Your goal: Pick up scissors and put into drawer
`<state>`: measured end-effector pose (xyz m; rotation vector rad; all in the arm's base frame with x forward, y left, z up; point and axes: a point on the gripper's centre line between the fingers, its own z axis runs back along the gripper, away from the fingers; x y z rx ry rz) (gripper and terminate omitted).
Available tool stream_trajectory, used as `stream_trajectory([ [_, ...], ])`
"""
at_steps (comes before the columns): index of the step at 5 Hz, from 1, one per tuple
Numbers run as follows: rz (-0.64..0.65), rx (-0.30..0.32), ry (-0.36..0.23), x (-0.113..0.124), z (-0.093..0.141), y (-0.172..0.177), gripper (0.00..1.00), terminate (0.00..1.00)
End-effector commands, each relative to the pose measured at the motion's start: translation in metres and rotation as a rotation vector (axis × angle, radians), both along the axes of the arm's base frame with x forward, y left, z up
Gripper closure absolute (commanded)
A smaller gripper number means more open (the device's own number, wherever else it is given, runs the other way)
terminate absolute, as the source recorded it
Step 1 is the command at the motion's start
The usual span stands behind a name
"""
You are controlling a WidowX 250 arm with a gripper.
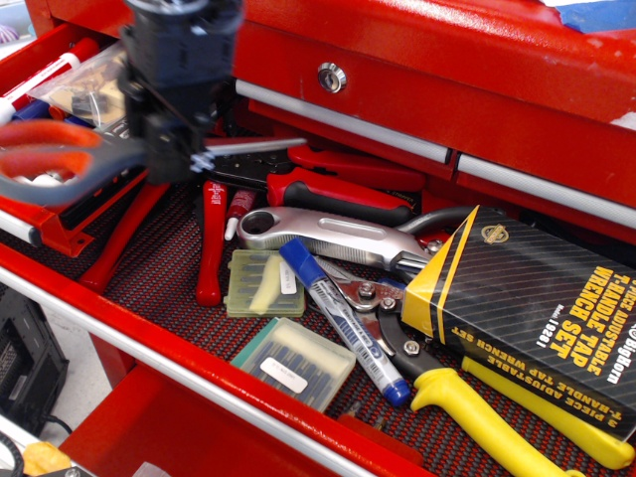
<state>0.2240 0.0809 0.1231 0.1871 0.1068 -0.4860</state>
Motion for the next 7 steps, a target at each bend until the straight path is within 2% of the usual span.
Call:
stream_trajectory([
  [1,-0.119,0.112,-0.128,-0.002,0.027,0.062,1.0,0.0],
  [2,-0.194,0.131,-0.218,0.008,0.027,0.103,1.0,0.0],
  [3,-0.221,0.161,-0.277,0.014,0.028,0.124,1.0,0.0],
  [4,-0.251,0.117,-0.332,0.013,0.019,0.139,0.0,0.0],
  [6,-0.251,0.117,-0.332,0.013,0.019,0.139,0.0,0.0],
  [7,-0.251,0.117,-0.332,0.013,0.019,0.139,0.0,1.0],
])
